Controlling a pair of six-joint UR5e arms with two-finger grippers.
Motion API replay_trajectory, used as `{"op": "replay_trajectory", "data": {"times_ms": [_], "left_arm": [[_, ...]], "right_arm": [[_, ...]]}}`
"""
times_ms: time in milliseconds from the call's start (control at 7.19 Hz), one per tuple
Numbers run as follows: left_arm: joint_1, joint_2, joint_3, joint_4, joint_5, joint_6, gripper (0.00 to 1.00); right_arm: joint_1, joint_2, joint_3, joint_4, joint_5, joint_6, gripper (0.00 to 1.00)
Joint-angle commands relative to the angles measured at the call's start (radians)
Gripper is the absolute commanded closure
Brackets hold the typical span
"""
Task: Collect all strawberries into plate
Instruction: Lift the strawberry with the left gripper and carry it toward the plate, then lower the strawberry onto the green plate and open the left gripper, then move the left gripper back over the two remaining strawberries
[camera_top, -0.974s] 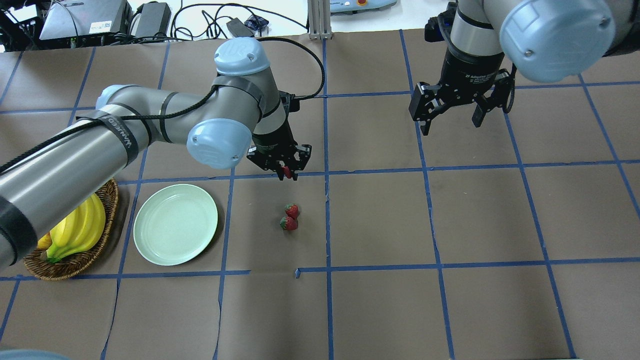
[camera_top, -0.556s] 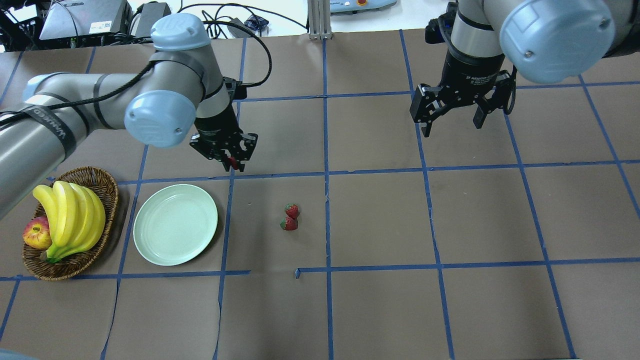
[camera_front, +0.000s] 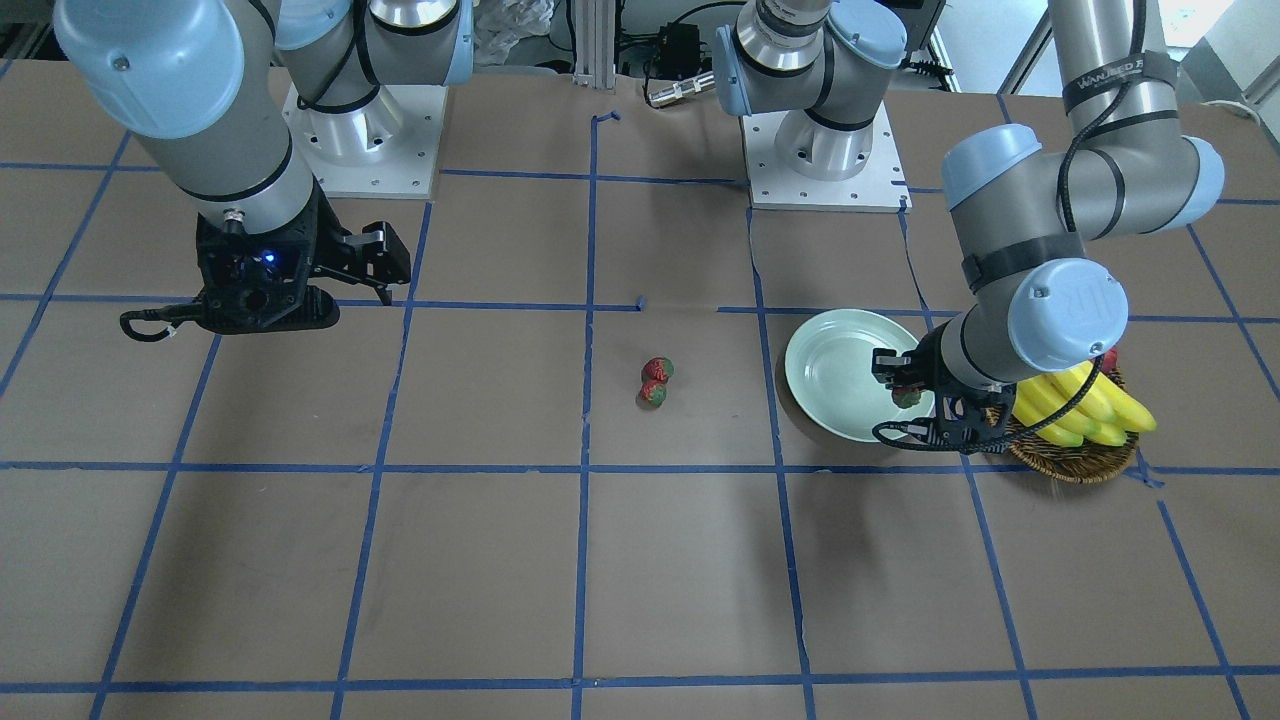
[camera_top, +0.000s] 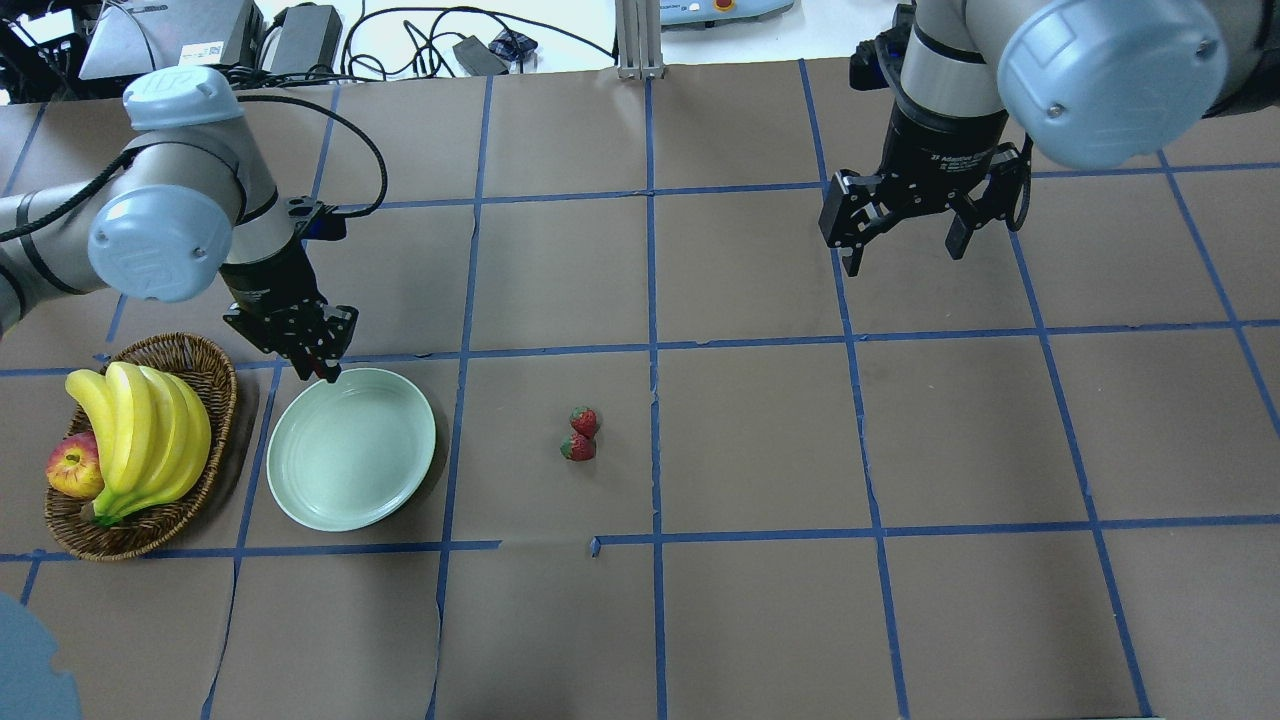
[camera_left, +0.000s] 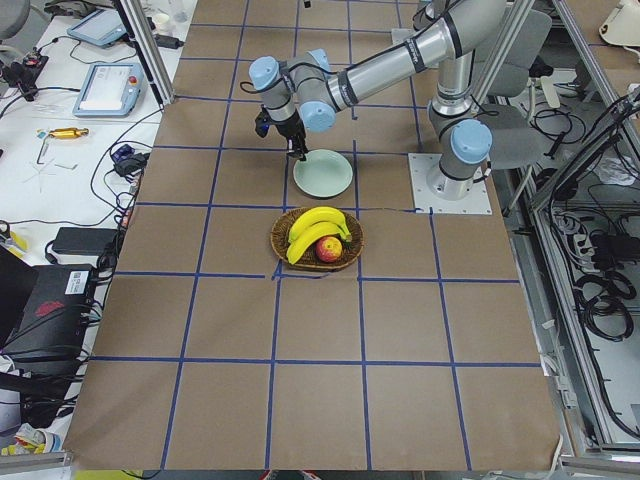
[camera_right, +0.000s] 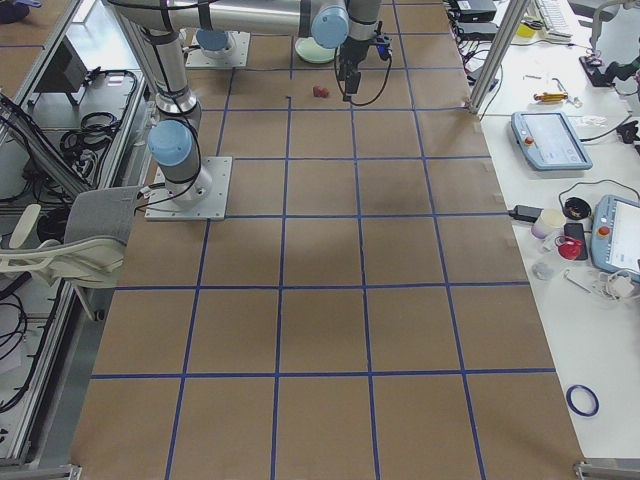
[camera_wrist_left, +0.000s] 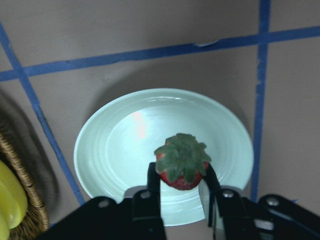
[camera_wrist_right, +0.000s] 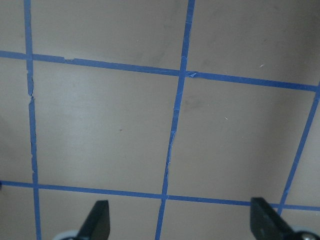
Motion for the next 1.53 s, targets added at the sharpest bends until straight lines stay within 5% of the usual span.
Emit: {"op": "replay_trajectory", "data": {"times_ms": [0, 139, 417, 556, 974, 1391], "left_arm": [[0.018, -0.012, -0.058, -0.002, 0.025, 0.016, 1.00], [0.016, -0.014, -0.081, 0.000, 0.020, 0.014, 1.00], [0.016, -0.014, -0.084, -0.002, 0.017, 0.014, 0.23], [0.015, -0.008, -0.080, 0.000, 0.017, 0.013, 0.13], [-0.074, 0.025, -0.009, 0.018, -0.018, -0.044, 0.00], [-0.241, -0.001, 0.028, 0.064, -0.189, -0.315, 0.01]], "right_arm": [[0.000, 0.000, 0.000, 0.001, 0.001, 0.000, 0.00], [0.000, 0.001, 0.002, 0.001, 0.001, 0.000, 0.00], [0.000, 0.001, 0.000, 0.005, 0.001, 0.000, 0.00], [0.000, 0.001, 0.000, 0.007, 0.001, 0.000, 0.00], [0.000, 0.000, 0.000, 0.007, -0.001, 0.000, 0.00], [0.000, 0.000, 0.000, 0.005, -0.001, 0.000, 0.00]]}}
